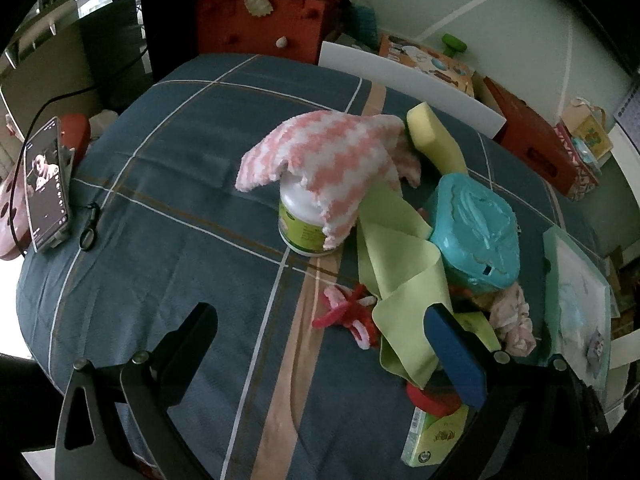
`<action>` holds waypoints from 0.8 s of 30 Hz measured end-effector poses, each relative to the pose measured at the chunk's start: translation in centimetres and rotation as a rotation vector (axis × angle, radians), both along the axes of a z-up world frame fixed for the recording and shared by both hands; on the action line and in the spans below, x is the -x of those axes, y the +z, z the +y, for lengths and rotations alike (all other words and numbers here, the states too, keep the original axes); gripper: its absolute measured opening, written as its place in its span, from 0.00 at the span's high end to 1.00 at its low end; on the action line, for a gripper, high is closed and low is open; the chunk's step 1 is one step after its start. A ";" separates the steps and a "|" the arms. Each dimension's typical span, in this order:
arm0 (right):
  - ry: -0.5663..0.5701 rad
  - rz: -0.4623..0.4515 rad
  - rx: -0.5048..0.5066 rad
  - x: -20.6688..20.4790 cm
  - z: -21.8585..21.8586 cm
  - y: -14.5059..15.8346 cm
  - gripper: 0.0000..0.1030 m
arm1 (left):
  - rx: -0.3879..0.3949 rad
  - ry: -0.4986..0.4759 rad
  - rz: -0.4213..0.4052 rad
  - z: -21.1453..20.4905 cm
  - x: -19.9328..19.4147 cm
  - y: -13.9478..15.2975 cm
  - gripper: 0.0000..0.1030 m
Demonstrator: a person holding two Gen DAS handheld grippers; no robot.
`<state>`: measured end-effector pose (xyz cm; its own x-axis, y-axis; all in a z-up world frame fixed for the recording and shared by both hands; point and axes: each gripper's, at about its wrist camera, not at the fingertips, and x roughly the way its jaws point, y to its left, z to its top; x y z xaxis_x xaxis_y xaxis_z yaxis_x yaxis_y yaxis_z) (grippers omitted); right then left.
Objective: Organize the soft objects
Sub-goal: 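Move the right gripper down over the green tissue pack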
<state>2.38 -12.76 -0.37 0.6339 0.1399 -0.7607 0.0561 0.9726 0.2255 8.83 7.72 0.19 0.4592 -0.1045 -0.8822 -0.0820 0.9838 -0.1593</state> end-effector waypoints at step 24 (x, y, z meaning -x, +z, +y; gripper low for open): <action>0.103 0.189 -0.005 0.5 3.1 -2.8 0.00 | 0.064 0.005 -0.003 0.2 -0.5 -0.9 0.00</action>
<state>1.88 -9.70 -3.19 0.4620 0.2004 -0.8640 -0.0017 0.9743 0.2251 9.35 7.95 -0.73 0.4626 -0.1588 -0.8722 -0.0858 0.9712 -0.2224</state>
